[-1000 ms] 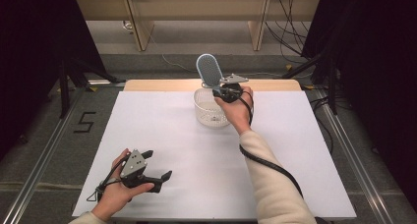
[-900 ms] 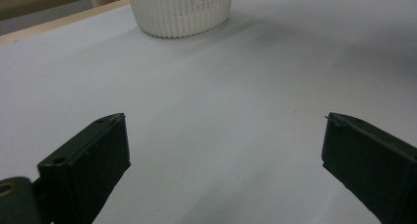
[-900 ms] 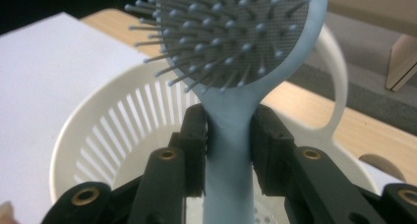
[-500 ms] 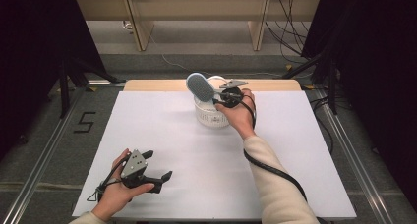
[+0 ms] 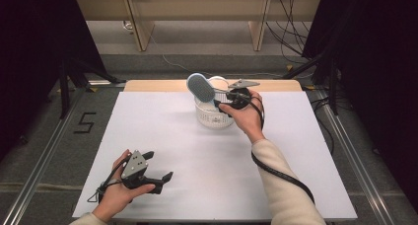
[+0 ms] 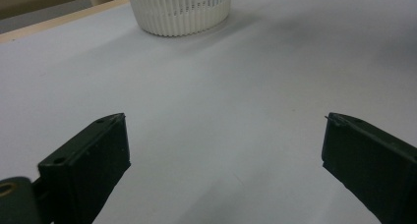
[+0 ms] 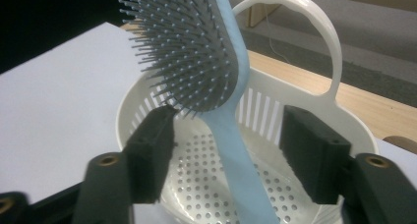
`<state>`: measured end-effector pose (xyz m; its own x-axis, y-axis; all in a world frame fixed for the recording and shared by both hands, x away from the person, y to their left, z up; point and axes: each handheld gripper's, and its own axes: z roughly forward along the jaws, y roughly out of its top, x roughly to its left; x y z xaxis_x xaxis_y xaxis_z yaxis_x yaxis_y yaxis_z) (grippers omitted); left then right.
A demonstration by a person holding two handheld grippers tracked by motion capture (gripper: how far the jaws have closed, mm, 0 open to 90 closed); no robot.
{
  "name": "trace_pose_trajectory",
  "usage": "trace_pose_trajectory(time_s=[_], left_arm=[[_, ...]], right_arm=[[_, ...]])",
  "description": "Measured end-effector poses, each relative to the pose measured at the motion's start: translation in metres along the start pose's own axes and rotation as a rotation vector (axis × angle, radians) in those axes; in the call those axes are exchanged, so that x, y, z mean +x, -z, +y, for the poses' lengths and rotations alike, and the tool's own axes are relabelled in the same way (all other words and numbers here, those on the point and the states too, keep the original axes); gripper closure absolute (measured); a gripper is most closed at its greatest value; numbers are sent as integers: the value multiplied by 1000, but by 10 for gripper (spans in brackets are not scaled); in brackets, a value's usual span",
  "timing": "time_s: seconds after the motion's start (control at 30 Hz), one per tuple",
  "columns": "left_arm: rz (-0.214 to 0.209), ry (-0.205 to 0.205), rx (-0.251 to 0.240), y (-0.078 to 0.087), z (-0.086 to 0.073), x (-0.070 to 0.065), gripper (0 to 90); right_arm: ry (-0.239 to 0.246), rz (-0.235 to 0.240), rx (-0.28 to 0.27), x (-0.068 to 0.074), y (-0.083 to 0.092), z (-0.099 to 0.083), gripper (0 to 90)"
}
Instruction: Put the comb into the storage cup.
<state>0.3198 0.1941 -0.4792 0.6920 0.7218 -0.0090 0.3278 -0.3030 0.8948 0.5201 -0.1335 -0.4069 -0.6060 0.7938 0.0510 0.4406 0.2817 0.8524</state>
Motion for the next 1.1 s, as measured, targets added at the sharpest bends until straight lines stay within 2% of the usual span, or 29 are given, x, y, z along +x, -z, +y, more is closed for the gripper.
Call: trace_pose_trajectory(time_s=[0.17,0.27,0.4,1.1], left_arm=[[1,1,1,0,0,0,35],[3,2,0,0,0,0,36],[4,1,2,0,0,0,36],[11,-1,4,0,0,1,35]], right_arm=[[-20,36,-22,-4,4,-4,253],[-8,63,-30,-5,7,-7,210],[-8,93,-40,-5,13,-12,198],[32,118,-86,-5,56,-49,187]])
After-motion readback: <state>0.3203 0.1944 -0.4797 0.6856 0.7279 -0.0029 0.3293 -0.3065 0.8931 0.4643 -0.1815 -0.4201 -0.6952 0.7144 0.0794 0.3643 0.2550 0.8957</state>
